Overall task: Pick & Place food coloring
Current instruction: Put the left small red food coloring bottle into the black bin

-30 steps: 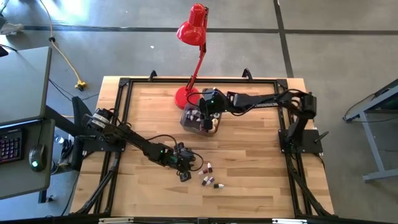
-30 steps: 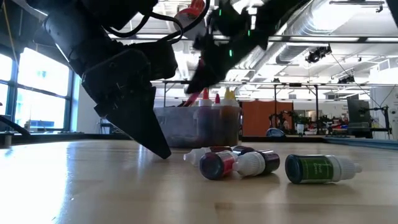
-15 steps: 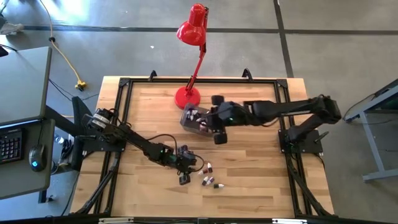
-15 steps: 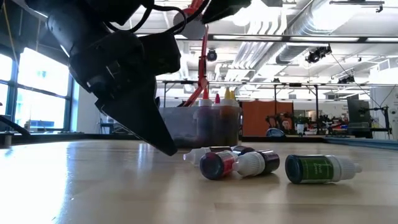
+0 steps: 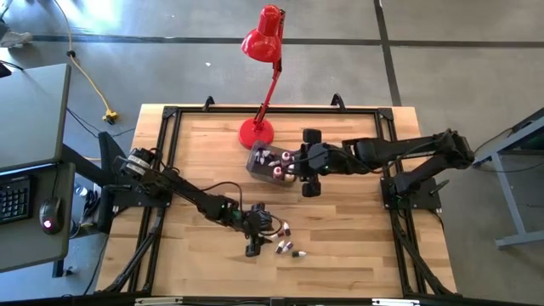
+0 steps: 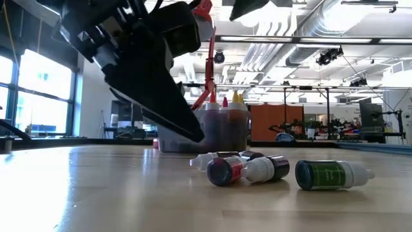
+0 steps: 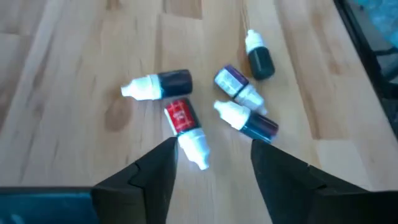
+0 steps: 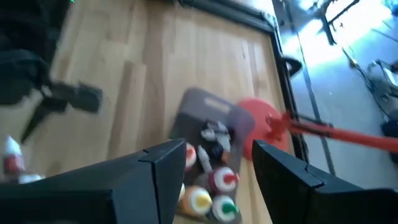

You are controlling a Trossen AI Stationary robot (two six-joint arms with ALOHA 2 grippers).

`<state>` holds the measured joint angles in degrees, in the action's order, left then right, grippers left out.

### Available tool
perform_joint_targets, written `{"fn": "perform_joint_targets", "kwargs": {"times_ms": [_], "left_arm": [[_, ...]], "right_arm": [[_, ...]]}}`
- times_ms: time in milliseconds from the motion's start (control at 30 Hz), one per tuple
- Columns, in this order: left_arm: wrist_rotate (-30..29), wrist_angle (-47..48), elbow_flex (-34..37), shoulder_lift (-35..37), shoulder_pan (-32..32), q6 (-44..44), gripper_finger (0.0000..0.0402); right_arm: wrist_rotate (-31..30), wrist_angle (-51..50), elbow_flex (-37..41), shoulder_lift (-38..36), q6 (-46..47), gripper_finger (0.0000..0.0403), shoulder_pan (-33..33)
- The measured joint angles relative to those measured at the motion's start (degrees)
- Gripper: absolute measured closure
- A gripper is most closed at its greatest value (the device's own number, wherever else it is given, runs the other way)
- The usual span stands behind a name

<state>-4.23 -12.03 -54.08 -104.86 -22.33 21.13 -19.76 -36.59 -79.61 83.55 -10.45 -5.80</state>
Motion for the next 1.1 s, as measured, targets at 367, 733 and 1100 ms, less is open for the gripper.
{"fn": "perform_joint_targets", "kwargs": {"times_ms": [367,733,1100], "left_arm": [[-9.08,-2.43,-1.90,-6.71,-0.24,0.28,0.0184],[-13.09,-1.01,-2.43,-7.61,-0.11,-1.42,0.0230],[-13.52,0.66,-4.04,-6.95,0.47,-1.79,0.0366]], "right_arm": [[-2.37,-4.52,0.81,-0.02,0.15,0.0230,0.06],[-1.75,-6.13,0.81,-0.07,1.59,0.0239,0.06],[-1.80,-12.49,0.81,-0.09,6.83,0.0253,0.06]]}}
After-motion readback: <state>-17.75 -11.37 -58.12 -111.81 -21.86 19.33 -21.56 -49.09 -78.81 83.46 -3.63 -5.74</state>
